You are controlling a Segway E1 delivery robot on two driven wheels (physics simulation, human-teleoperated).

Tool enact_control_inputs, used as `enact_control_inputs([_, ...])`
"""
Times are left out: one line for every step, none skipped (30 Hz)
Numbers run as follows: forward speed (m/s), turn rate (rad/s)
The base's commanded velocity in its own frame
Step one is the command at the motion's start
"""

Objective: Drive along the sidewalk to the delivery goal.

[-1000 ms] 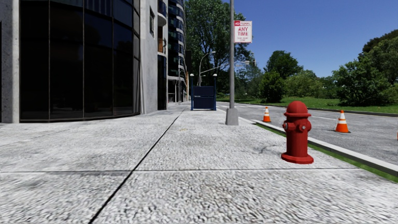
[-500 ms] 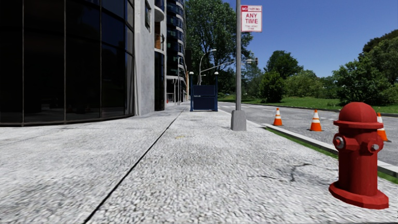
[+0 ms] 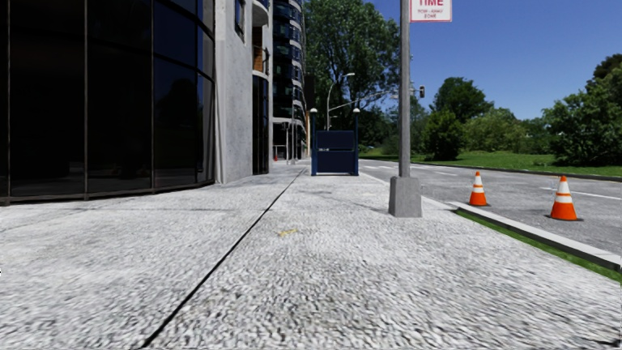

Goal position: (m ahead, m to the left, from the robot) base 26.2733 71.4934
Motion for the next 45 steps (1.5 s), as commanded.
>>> enact_control_inputs([2.00, 0.14])
enact_control_inputs([2.00, 0.01])
enact_control_inputs([2.00, 0.00])
enact_control_inputs([2.00, 0.00])
enact_control_inputs([2.00, 0.00])
enact_control_inputs([2.00, 0.00])
enact_control_inputs([2.00, 0.00])
enact_control_inputs([2.00, 0.00])
enact_control_inputs([2.00, 0.00])
enact_control_inputs([2.00, 0.00])
enact_control_inputs([2.00, 0.00])
enact_control_inputs([2.00, 0.00])
enact_control_inputs([2.00, 0.00])
enact_control_inputs([2.00, 0.00])
enact_control_inputs([2.00, 0.00])
enact_control_inputs([2.00, 0.00])
enact_control_inputs([2.00, 0.00])
enact_control_inputs([2.00, 0.00])
enact_control_inputs([2.00, 0.00])
enact_control_inputs([2.00, 0.00])
enact_control_inputs([2.00, 0.00])
enact_control_inputs([2.00, 0.00])
enact_control_inputs([2.00, 0.00])
enact_control_inputs([2.00, 0.00])
enact_control_inputs([2.00, 0.00])
enact_control_inputs([2.00, 0.00])
enact_control_inputs([2.00, 0.00])
enact_control_inputs([2.00, 0.00])
enact_control_inputs([2.00, 0.00])
enact_control_inputs([2.00, 0.00])
enact_control_inputs([2.00, 0.00])
enact_control_inputs([2.00, 0.00])
enact_control_inputs([2.00, 0.00])
enact_control_inputs([2.00, 0.00])
enact_control_inputs([2.00, 0.00])
enact_control_inputs([2.00, 0.00])
enact_control_inputs([2.00, 0.00])
enact_control_inputs([2.00, 0.00])
enact_control_inputs([2.00, 0.00])
enact_control_inputs([2.00, 0.00])
enact_control_inputs([2.00, 0.00])
enact_control_inputs([2.00, 0.00])
enact_control_inputs([2.00, 0.00])
enact_control_inputs([2.00, 0.00])
enact_control_inputs([2.00, 0.00])
